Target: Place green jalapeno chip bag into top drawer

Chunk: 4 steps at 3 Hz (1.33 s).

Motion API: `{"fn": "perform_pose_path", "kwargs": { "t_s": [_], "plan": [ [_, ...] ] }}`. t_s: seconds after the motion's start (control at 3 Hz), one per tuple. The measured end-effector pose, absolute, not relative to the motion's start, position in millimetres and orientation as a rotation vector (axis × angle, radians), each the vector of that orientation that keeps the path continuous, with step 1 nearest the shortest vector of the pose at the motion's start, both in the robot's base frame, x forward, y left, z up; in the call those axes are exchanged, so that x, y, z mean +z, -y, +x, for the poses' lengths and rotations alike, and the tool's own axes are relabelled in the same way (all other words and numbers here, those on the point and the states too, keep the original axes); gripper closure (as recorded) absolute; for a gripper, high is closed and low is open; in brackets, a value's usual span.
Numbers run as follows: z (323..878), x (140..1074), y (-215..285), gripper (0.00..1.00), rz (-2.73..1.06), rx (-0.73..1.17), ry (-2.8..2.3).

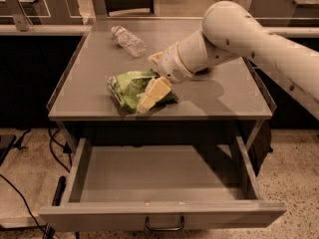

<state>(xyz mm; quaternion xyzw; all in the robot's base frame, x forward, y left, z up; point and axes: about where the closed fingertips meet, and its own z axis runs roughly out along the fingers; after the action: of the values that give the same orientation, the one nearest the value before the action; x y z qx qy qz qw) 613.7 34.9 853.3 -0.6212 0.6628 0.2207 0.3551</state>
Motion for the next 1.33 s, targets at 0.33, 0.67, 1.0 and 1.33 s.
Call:
{"fn": "perform_pose_path", "kwargs": {
  "t_s": [0.33,0.67,1.0,1.33],
  "plan": [
    [613.6,852.6,-35.8,0.16,-1.607,0.572,-1.712],
    [613.6,852.6,-35.9,0.40,-1.608,0.573,-1.712],
    [613.5,852.6,-35.9,0.63,-1.608,0.573,-1.712],
    [613.5,852.6,-35.9,0.86,-1.608,0.573,-1.712]
  ]
}}
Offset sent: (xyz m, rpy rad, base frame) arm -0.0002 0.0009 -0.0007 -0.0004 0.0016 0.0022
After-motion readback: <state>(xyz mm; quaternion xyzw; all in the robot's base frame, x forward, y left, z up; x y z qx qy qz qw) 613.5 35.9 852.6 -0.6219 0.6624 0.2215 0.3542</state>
